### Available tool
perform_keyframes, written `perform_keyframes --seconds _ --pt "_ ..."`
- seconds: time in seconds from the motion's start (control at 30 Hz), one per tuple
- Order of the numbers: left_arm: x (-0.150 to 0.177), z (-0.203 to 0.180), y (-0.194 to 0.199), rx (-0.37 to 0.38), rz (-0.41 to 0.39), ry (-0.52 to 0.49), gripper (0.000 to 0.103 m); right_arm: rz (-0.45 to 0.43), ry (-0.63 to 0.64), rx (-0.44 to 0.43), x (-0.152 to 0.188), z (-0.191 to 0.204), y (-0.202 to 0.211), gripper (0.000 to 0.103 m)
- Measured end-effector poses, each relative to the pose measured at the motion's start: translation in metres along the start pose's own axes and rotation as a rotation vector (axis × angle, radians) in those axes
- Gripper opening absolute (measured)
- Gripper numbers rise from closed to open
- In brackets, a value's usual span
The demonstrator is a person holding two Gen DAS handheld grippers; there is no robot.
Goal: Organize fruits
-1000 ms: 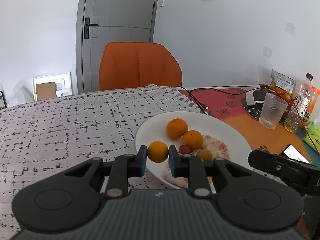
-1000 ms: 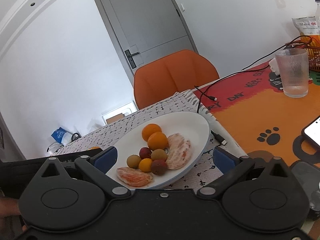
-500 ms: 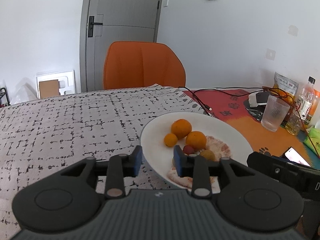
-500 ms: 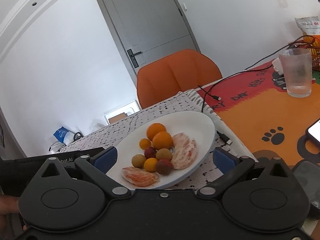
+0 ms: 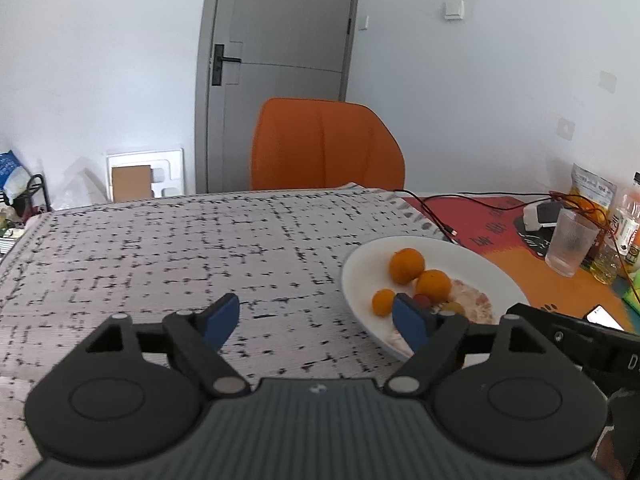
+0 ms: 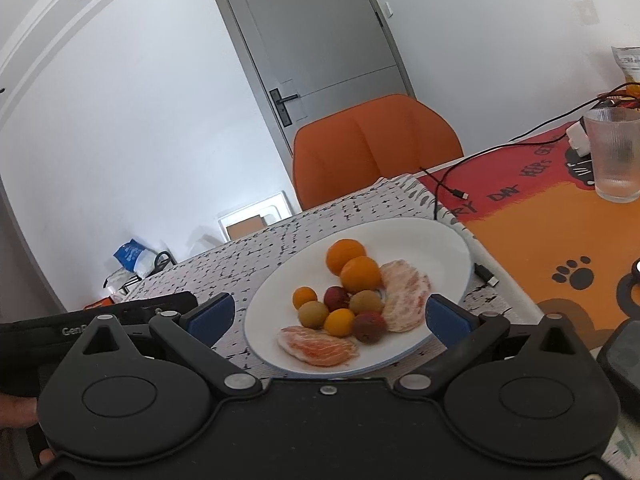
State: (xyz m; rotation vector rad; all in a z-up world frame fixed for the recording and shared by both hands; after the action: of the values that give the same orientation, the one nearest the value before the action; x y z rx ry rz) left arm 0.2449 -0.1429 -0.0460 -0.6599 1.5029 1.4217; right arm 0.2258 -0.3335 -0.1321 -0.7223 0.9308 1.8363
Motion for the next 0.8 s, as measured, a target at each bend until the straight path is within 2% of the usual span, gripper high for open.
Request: perform_keyframes --seconds 0.2,0.37,0.53,0.8 --pt "0.003 0.015 0.016 -0.056 0.000 0.005 0.088 0.021 0.020 -0.004 0.005 0.013 0.001 0.103" --pt "0.008 0.027 0.029 -0.070 0.006 0.030 0.095 0.037 0.038 -0.006 0.010 0.024 0.002 0.103" --pt "0.012 0.036 0.040 -0.104 0.027 0.028 0.097 0.044 0.045 -0.004 0.011 0.033 0.004 0.103" --pt "0.017 0.045 0.063 -0.104 0.026 0.040 0.099 0.058 0.095 -0.007 0.017 0.050 0.012 0.103"
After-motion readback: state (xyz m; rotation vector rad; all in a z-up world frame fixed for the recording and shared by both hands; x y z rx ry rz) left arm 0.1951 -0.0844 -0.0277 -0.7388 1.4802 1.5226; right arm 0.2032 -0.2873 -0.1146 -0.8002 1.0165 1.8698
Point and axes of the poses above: each gripper's, at about its wrist camera, not at the fingertips, and y roughly against the way its jaws point, z to its left, x to its underside, the point moved 6 cm from there along -y, roughly the way its jaws point, and after that the axes turned 13 degrees about -y, right-handed, at the moved point
